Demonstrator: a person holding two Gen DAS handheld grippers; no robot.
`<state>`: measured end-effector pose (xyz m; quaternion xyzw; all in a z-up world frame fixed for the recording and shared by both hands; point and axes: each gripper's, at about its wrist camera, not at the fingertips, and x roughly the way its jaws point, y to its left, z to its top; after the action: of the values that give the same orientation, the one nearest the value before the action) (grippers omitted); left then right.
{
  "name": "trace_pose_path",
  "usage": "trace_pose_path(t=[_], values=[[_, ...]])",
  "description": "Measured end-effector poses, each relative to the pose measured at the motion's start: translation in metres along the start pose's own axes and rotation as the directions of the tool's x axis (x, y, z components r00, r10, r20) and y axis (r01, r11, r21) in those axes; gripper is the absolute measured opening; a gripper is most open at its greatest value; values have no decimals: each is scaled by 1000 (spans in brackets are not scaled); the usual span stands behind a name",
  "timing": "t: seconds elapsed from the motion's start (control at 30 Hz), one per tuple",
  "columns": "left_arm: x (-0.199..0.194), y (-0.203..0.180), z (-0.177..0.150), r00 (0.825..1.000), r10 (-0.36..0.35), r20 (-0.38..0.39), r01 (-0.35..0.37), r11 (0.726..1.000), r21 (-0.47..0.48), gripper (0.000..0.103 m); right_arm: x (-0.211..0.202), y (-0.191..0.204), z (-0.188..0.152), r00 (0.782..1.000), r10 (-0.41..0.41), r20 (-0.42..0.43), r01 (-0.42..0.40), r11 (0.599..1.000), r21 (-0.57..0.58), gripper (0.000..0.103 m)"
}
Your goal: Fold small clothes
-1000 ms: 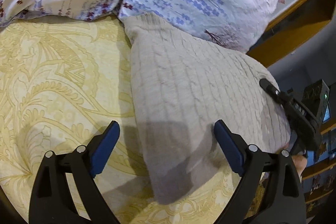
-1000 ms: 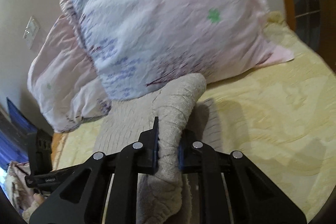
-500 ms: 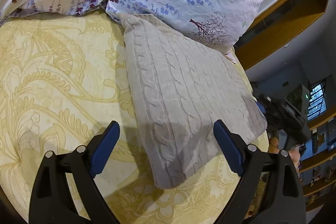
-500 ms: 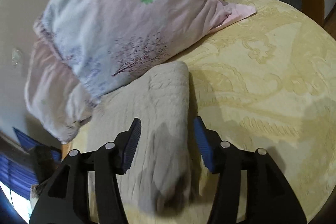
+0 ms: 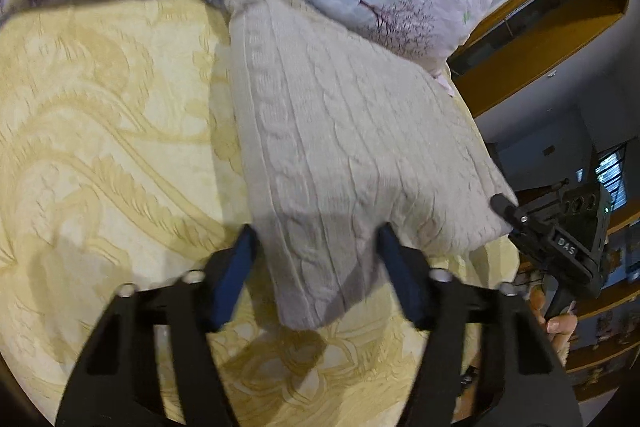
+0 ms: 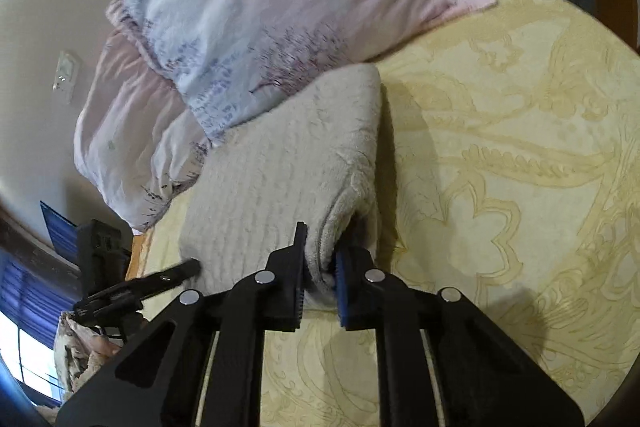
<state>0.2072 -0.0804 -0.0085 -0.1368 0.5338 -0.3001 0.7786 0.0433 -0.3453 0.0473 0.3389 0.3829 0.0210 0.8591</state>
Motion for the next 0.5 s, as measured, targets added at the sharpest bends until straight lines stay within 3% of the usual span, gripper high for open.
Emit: trace_pose_path(t=[0.07,0.23,0.4,0.5], values=[[0,3,-3,1000,-16,-2,16,1000,-12,50,-9,5,0,999,28,24,-28,999,-16,10],[-4,9,-9,998,-59,10,59,998,-21,22,-14,7,-2,999,8,34,-6,999,-42,10],[-13,10,-14,994,-110,18,109,994,26,16,-21,7,-7,994,87,61,-85,996,-35,10],[-16,8,-22,994,-107,11,106,991,77,14,-19,0,-13,999,3,48,-1,999,-46,9]])
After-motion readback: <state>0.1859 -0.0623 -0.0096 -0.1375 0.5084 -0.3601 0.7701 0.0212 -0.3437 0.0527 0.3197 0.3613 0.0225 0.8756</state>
